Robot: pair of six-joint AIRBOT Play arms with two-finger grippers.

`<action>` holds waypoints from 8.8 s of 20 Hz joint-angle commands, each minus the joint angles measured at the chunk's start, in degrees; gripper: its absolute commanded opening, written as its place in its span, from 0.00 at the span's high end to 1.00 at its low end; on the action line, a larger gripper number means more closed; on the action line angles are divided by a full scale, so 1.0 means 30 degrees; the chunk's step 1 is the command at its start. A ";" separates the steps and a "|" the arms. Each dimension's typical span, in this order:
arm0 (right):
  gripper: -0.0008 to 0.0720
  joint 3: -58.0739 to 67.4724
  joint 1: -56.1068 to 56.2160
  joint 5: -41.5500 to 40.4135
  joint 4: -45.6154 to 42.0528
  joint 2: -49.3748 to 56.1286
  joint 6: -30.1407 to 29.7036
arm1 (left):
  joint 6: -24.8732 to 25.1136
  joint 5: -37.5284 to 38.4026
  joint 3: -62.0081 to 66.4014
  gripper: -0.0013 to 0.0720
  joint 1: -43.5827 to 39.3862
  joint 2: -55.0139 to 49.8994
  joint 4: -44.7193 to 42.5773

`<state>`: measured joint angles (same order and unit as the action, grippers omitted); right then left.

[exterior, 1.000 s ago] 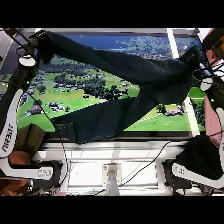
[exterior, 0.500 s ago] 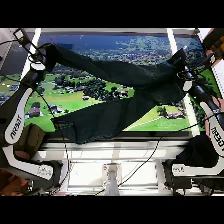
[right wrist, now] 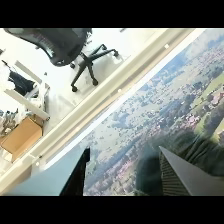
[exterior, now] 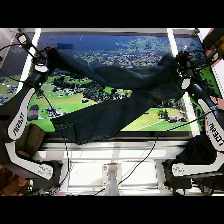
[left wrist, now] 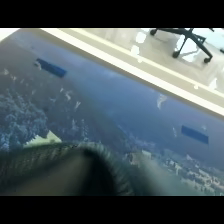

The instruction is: Fold the clothes and pants, and hang the long-sleeved shirts on hangers.

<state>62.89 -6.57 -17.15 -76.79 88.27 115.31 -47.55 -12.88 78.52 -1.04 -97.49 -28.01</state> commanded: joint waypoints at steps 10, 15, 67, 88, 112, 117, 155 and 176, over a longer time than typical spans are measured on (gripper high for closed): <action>0.32 0.0146 -0.3344 0.9020 -0.0532 -0.3905 -0.8269 | 0.0131 1.1591 -0.0007 0.04 0.1814 0.5982 -0.4619; 0.32 0.0146 -0.6936 1.6407 -0.0459 -0.3264 -0.8240 | -0.1209 1.6823 -0.0007 0.04 0.3213 0.9122 -0.4663; 0.91 0.8123 -0.7555 2.0502 0.8495 0.8233 -1.1329 | 0.0233 3.6436 -0.6441 0.04 -0.3002 0.7708 -1.6968; 0.91 0.8123 -0.7555 2.0516 0.7388 0.8233 -1.1344 | 0.3235 3.2501 -0.6812 0.36 -0.3716 0.3519 -1.7755; 0.91 0.8102 -0.7577 2.6010 0.0911 0.1129 -1.1111 | 0.2790 2.6928 -0.3060 0.96 0.2900 1.3835 -1.4965; 0.91 0.8116 -0.7577 2.6068 0.0430 -0.1144 -1.1183 | -0.3228 2.1675 -0.3060 0.96 0.5581 1.6225 -1.4061; 0.91 0.6266 -0.7570 2.8042 -0.1829 -0.2157 -1.1103 | -0.6295 2.3460 0.0262 0.96 0.6368 0.1486 -1.8396; 0.91 0.0532 -0.7555 2.7299 -0.1115 -0.2106 -0.5821 | -0.6295 1.6932 0.0248 0.38 0.6295 -0.0029 -1.6495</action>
<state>68.05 -29.26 62.46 -82.13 81.95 98.96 -66.43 38.04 79.22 17.93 -96.73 -77.76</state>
